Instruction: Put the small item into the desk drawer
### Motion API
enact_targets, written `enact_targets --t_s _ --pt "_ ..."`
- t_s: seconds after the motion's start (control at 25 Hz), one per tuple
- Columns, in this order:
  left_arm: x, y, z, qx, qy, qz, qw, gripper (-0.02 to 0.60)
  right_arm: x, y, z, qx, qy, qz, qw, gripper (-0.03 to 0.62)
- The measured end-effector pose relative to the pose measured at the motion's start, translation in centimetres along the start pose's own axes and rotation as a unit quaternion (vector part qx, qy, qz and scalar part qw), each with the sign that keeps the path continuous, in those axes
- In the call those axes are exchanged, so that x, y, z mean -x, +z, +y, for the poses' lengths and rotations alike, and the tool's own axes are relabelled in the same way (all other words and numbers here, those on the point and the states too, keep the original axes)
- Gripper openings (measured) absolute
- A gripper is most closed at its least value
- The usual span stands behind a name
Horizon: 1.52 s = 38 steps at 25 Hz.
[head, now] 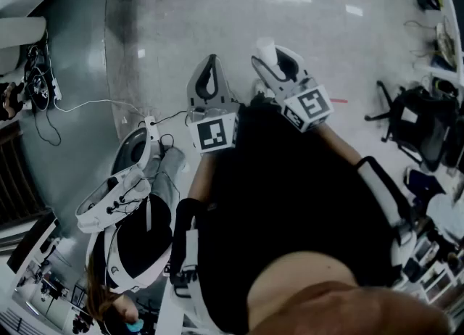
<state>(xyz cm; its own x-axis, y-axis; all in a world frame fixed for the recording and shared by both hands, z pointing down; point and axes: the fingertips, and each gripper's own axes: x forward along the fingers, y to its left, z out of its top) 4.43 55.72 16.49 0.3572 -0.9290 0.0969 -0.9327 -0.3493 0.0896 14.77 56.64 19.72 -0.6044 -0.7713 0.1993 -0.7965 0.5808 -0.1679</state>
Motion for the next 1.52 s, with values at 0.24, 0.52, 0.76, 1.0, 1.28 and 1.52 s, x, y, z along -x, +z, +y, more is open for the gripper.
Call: enact_targets --t_s 0.24,0.52,0.76,1.0,1.28,1.52 --pt "0.4 0.3 0.6 0.001 0.0 -0.003 1.0 -0.009 -0.4 0.1 0.8 -0.001 0.002 0.002 1.0 0.175" --pt "1.4 0.6 2.0 0.006 0.0 -0.005 1.0 -0.009 -0.9 0.3 2.2 -0.006 -0.001 0.003 1.0 0.175" --pt "2.4 0.6 4.0 0.011 -0.002 -0.006 0.9999 -0.009 -1.7 0.2 4.1 -0.008 -0.004 0.002 1.0 0.175" --pt "3.0 0.3 5.9 0.013 -0.008 -0.007 0.9999 -0.009 -2.9 -0.7 5.6 -0.01 -0.009 0.007 1.0 0.175" --pt "3.5 -1.1 8.2 0.009 -0.024 -0.005 0.9997 -0.009 -4.7 -2.2 7.4 -0.01 -0.019 0.006 1.0 0.175" --pt "2.1 -1.8 10.0 0.015 -0.03 -0.002 0.9994 -0.009 -7.1 -2.9 7.1 -0.012 -0.023 0.013 1.0 0.175"
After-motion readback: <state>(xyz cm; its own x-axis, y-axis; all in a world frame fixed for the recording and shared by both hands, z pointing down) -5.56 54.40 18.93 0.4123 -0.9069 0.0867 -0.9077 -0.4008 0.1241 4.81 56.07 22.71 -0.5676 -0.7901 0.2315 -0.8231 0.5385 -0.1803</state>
